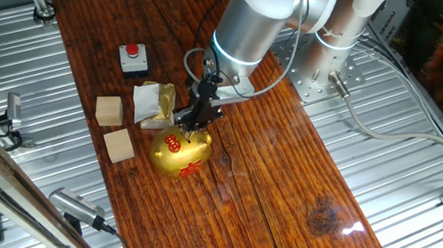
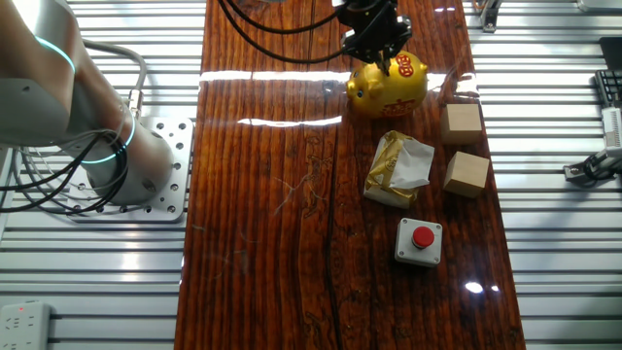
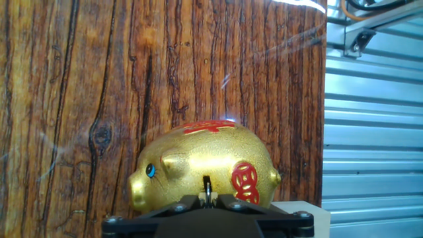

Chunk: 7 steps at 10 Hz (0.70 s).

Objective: Drop coins into a piggy bank

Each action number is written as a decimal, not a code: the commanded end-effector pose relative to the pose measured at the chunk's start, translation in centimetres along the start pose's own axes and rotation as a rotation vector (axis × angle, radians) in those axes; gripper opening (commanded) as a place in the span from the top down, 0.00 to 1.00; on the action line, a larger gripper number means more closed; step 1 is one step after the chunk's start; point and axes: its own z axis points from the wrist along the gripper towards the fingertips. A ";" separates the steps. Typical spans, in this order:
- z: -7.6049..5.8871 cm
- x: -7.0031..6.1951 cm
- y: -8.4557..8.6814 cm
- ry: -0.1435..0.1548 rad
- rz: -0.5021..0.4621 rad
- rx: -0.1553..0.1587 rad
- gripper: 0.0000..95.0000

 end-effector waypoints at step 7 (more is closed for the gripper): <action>-0.2 0.0 -0.1 0.002 0.004 0.005 0.60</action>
